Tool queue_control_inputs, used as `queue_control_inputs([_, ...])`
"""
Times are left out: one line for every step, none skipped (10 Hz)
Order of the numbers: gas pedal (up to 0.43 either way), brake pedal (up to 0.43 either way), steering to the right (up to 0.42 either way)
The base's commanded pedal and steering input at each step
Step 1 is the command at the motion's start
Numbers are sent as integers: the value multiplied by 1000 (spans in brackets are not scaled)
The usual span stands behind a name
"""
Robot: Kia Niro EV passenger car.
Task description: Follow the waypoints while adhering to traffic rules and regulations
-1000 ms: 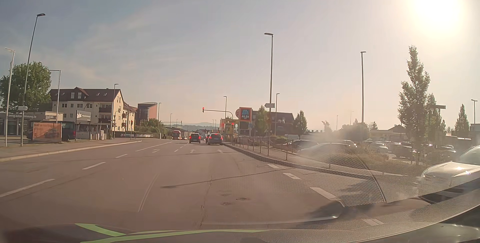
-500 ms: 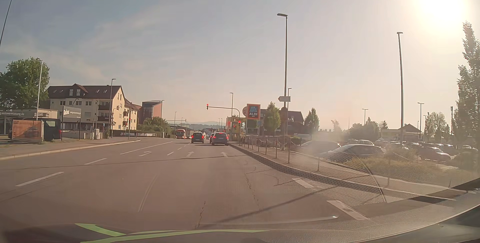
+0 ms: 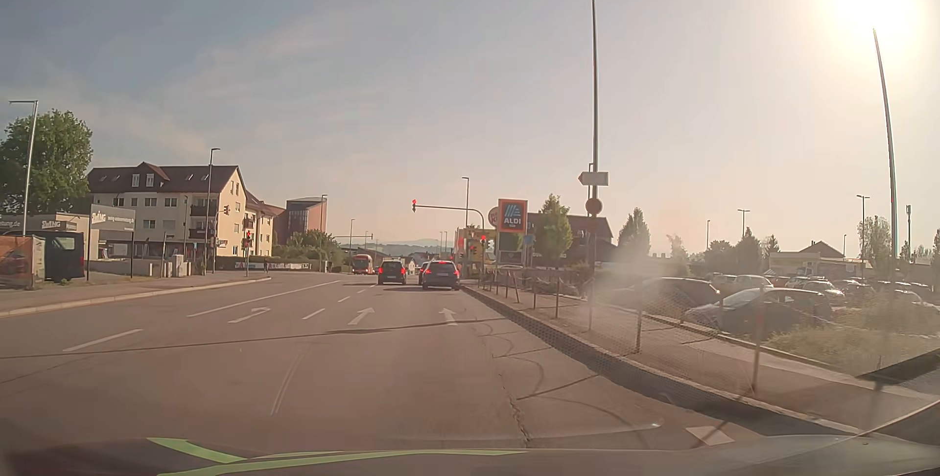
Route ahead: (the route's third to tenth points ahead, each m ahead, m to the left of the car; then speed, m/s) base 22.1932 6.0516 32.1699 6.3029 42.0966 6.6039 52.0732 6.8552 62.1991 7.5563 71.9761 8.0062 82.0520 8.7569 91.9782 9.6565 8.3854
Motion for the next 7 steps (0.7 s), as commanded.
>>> queue_control_inputs([0,152,-19])
queue_control_inputs([0,165,-18])
queue_control_inputs([0,171,-19])
queue_control_inputs([0,171,-18])
queue_control_inputs([0,177,-18])
queue_control_inputs([0,183,-18])
queue_control_inputs([0,183,-17])
